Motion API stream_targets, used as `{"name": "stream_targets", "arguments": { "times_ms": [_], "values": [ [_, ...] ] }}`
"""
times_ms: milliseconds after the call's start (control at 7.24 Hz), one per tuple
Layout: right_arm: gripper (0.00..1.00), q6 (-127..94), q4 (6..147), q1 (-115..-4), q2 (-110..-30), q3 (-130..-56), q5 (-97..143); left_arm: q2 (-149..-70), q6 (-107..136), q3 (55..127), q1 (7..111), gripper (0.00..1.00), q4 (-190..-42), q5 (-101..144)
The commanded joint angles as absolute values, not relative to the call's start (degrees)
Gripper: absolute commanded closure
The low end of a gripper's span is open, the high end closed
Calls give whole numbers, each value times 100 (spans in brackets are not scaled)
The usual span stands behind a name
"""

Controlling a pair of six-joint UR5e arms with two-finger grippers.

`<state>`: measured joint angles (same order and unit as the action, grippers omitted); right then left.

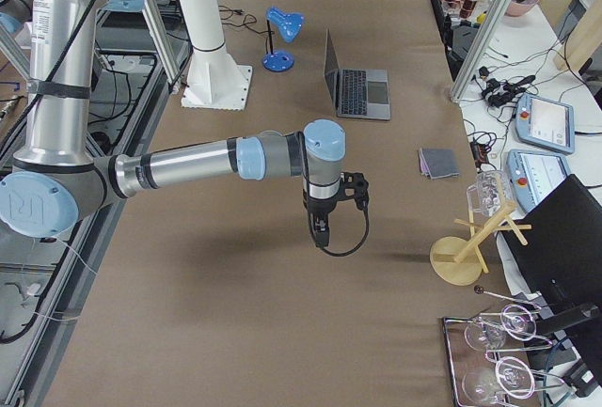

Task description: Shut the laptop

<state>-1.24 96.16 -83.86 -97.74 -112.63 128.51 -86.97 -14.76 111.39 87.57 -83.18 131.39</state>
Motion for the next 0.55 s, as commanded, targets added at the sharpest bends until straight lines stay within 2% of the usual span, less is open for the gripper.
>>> {"name": "stream_targets", "arguments": {
  "times_ms": [0, 138, 415],
  "values": [
    [0, -141, 9589, -8420, -9738, -11478, 12884, -8945, -1390, 10604, 8763, 1, -10027, 13140],
    [0, -88, 9554, -8481, -9773, -11574, 12893, -8947, -1223, 10330, 8754, 1, -10263, 13166],
    [0, -97, 9396, -8481, -9782, -11505, 12911, -8922, -1204, 10336, 8763, 1, -10274, 13786]
  ]
}}
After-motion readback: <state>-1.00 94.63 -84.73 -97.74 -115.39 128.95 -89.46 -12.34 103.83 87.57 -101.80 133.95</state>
